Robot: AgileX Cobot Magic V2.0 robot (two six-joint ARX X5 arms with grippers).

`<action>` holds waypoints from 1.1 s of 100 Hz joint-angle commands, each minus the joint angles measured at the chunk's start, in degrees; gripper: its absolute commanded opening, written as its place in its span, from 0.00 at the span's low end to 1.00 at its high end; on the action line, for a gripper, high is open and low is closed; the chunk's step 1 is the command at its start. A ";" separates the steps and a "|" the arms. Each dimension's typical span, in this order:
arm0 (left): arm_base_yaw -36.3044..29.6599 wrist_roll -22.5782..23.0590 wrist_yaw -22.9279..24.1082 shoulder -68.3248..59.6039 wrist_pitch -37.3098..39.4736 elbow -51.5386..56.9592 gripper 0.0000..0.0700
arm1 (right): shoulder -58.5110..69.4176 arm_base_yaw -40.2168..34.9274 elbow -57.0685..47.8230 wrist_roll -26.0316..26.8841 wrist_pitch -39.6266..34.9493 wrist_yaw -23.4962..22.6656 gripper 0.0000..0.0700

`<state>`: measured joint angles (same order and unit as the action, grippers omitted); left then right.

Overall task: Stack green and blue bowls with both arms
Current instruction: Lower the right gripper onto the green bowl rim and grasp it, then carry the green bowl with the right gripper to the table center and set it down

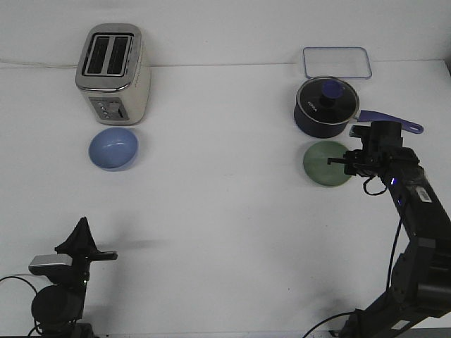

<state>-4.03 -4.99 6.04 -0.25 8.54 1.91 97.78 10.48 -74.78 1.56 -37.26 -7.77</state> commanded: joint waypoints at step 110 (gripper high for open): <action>0.00 0.87 -0.07 0.07 0.55 -1.11 0.02 | 4.31 -41.70 -0.66 14.91 3.41 -10.23 0.00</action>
<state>-4.01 -4.99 6.04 -0.25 8.54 1.91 100.25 -30.74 -74.70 15.05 -34.68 -17.76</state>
